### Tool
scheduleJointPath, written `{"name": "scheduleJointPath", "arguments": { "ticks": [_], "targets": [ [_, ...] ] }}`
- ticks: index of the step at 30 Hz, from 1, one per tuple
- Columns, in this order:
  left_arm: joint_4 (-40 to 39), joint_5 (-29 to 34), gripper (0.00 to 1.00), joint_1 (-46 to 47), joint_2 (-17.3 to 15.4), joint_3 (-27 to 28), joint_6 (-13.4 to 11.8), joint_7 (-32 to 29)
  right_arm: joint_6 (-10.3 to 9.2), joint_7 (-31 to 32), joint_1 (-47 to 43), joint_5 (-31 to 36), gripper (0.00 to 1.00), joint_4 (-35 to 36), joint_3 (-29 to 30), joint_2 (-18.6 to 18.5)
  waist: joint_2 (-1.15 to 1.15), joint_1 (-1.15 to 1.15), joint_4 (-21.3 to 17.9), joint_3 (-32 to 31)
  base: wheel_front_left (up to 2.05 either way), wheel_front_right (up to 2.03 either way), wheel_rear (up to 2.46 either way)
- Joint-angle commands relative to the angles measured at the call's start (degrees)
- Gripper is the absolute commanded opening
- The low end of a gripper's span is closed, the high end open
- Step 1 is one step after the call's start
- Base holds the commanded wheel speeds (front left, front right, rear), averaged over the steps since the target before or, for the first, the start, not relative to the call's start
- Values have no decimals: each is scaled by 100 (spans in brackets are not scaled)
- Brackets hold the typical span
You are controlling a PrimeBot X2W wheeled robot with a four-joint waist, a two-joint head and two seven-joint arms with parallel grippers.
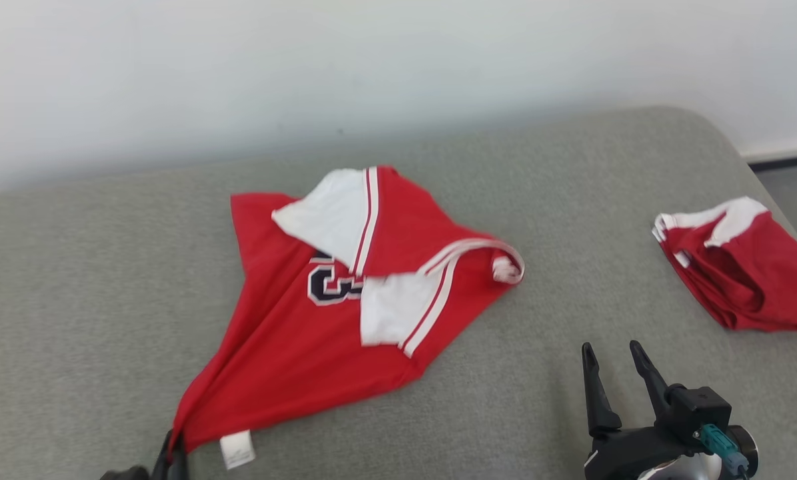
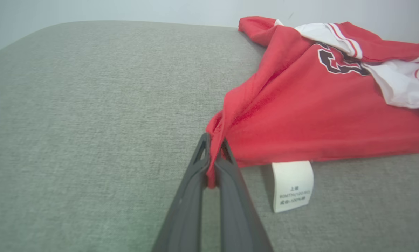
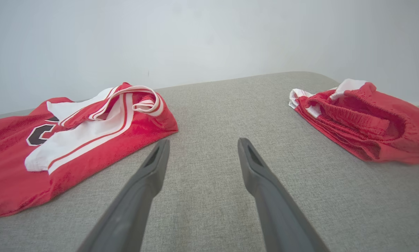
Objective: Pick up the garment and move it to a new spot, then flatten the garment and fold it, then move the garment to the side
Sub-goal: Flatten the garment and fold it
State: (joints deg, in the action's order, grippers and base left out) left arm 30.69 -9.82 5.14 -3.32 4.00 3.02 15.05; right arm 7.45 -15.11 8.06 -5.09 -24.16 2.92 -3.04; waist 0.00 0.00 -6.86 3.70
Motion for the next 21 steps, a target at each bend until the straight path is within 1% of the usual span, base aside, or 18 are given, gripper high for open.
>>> {"name": "scheduleJointPath", "arguments": {
  "ticks": [1, 6, 7, 8, 9, 10, 11, 15, 18, 21],
  "targets": [
    [21, 46, 0, -105, -34, 81, -32, 17, 5, -1, -73, -3, 100, -9, -15, 12, 0, 0, 248, -267, 0, 0, 0],
    [71, 126, 0, -178, -53, 429, -62, 17, 5, -1, -111, 14, 100, -5, -43, 17, 0, 0, 198, -297, 0, 0, 0],
    [82, 134, 2, -174, -51, 500, -91, 17, 4, -1, -122, 36, 100, 0, -45, 16, 0, 0, 177, -294, 0, 0, 0],
    [86, 145, 25, -163, -45, 544, -105, 17, 5, -1, -132, 54, 100, 2, -37, 17, 0, 0, 159, -291, 0, 0, 0],
    [79, 172, 53, -159, -32, 569, -108, 17, 5, 0, -138, 74, 100, 2, -30, 16, 0, 0, 141, -288, 0, 0, 0],
    [80, 187, 93, -152, -17, 589, -103, 17, 5, -1, -134, 75, 100, 4, -29, 17, 0, 0, 125, -282, 0, 0, 0],
    [88, 187, 100, -144, -4, 599, -93, 17, 5, -1, -130, 74, 100, 9, -25, 17, 0, 0, 113, -278, 0, 0, 0],
    [65, 219, 100, -93, 32, 529, -104, 17, 4, -1, -159, 106, 100, 18, -7, 0, 0, 0, 129, -273, 0, 0, 0],
    [30, 242, 100, -59, 44, 418, -131, 17, 5, -1, -121, 122, 100, 17, -73, -10, 0, 0, 226, -288, 0, 0, 0],
    [-13, 104, 100, -64, 44, 256, -142, 17, 5, -1, -2, 119, 100, 12, -200, -29, 0, 0, 373, -306, 0, 0, 0]
  ]
}}
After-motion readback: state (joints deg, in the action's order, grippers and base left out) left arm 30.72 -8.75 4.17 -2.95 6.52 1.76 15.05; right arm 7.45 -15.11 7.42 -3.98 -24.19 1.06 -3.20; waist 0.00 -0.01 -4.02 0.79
